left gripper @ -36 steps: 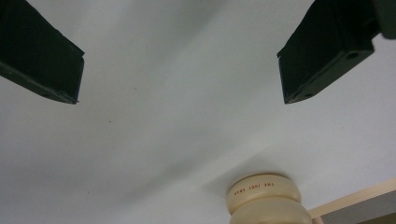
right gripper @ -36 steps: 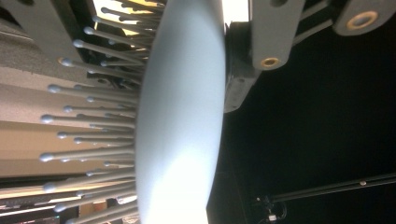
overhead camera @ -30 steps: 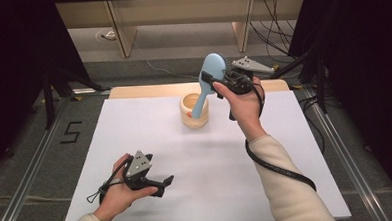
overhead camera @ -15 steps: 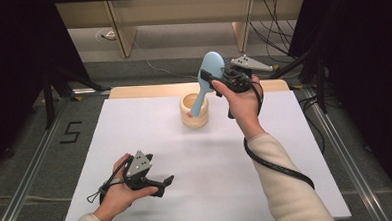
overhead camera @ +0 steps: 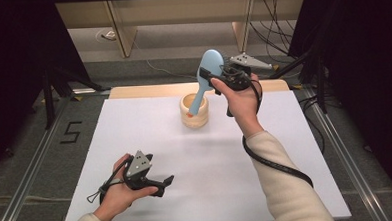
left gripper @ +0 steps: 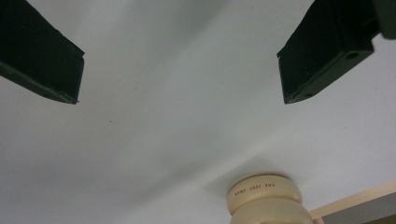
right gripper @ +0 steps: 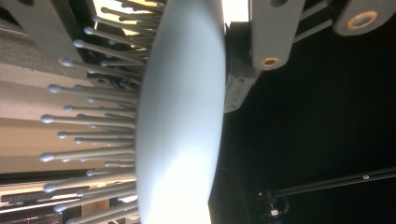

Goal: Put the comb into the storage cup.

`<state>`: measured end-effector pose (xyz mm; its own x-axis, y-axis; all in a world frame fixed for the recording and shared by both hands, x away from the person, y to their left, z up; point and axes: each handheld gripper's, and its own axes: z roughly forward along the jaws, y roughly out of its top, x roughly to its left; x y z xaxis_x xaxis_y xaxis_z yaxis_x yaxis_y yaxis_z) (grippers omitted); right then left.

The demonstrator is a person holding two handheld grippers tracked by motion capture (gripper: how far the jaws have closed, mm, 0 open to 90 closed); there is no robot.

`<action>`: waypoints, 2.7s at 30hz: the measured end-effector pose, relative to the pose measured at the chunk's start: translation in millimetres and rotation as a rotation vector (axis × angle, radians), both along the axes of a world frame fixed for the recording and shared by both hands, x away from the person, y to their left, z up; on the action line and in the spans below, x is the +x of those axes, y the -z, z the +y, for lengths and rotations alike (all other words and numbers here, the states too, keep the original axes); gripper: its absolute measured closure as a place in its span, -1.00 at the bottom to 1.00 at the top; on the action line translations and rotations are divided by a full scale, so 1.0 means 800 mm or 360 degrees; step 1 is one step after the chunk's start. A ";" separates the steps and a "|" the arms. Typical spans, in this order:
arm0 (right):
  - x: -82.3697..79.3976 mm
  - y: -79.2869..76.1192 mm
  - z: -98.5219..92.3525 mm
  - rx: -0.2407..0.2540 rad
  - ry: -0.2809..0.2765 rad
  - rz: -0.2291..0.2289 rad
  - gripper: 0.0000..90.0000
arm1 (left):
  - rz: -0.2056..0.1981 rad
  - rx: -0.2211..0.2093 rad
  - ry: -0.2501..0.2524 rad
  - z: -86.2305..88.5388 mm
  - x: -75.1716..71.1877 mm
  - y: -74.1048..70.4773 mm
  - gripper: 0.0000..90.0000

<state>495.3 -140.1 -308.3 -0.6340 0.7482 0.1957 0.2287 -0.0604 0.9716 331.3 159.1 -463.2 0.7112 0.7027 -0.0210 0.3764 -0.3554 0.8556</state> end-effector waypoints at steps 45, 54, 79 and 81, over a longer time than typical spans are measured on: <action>0.016 0.000 0.003 -0.0003 0.0044 0.0009 0.15 | 0.0003 -0.0001 0.0000 0.001 0.001 0.000 -1.00; 0.019 0.000 0.004 -0.0003 0.0054 0.0003 0.15 | 0.0004 -0.0002 0.0001 0.000 0.001 0.000 -1.00; 0.028 0.003 0.004 0.0000 0.0097 0.0004 0.15 | 0.0004 0.0000 0.0001 0.000 0.001 0.001 -1.00; 0.029 0.003 0.004 -0.0002 0.0102 0.0002 0.15 | 0.0004 -0.0003 0.0002 0.000 0.001 0.001 -1.00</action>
<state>518.2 -137.0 -310.8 -0.5843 0.7876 0.1955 0.2254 -0.0739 0.9715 332.1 159.4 -463.9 0.7118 0.7020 -0.0238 0.3780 -0.3542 0.8554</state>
